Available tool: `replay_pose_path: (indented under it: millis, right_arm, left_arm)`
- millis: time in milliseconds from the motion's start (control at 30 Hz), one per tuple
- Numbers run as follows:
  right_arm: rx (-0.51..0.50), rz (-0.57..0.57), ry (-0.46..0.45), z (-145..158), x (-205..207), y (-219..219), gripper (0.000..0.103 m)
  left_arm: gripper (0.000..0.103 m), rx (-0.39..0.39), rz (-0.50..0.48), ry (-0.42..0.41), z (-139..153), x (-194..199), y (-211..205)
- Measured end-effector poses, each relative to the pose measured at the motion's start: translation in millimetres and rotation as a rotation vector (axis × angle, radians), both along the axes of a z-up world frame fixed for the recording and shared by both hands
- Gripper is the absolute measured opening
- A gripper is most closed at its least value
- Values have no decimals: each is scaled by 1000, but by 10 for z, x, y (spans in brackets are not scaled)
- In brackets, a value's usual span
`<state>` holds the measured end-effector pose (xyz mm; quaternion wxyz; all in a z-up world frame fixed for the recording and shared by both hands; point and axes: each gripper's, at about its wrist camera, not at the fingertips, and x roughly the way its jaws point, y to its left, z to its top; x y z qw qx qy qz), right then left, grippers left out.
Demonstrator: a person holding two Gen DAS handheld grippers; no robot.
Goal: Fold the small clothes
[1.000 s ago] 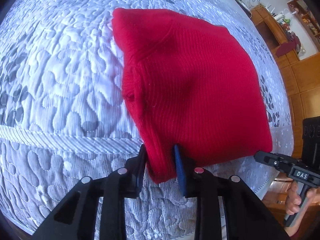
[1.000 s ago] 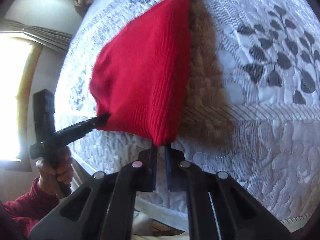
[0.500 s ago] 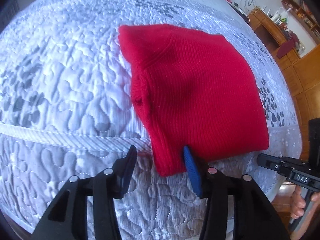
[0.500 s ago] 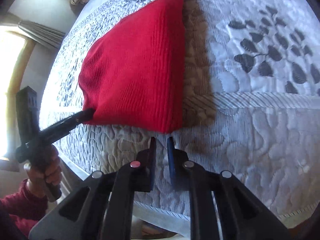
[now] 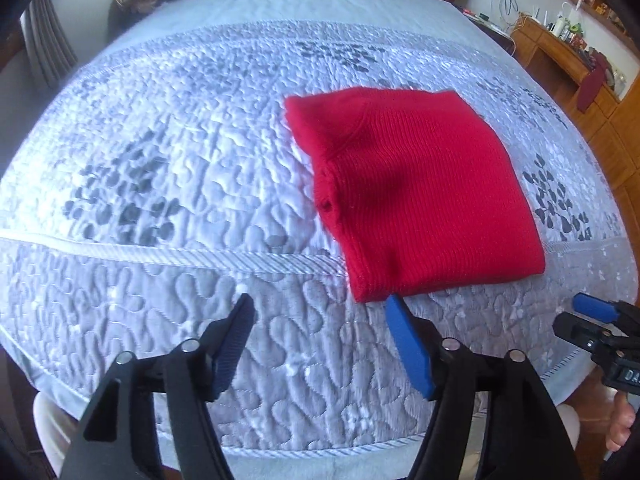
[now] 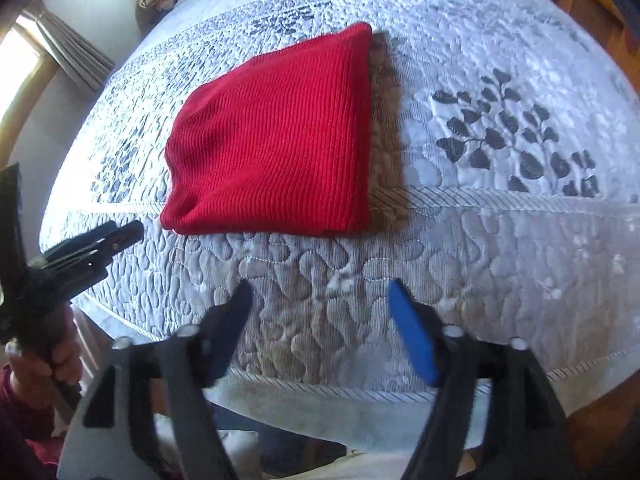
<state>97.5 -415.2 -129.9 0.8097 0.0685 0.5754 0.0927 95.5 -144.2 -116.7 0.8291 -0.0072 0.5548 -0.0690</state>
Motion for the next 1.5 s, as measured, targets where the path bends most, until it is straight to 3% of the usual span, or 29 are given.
replay_pose_path:
  millis: [67,200,400,1033,1500]
  right_arm:
    - [-22,-1,-22,72,-46,38,90]
    - [-39,-11,-49,198,-125,81,92]
    - [-63,-25,-59,318,-224,148,93]
    - [-99,-56,-100,555,-441,276,93]
    - [-100,-76,-116,642,-585,283,93]
  left_arm:
    - [81,49,6,-33,103,-62,-11]
    - [89,101,8,-65,259,-149,-34]
    - [93,110,9,-68,416,-231,-71]
    - [95,74,-1,-117,774,-497,-141]
    - [95,84,-7,-117,828,-616,-165]
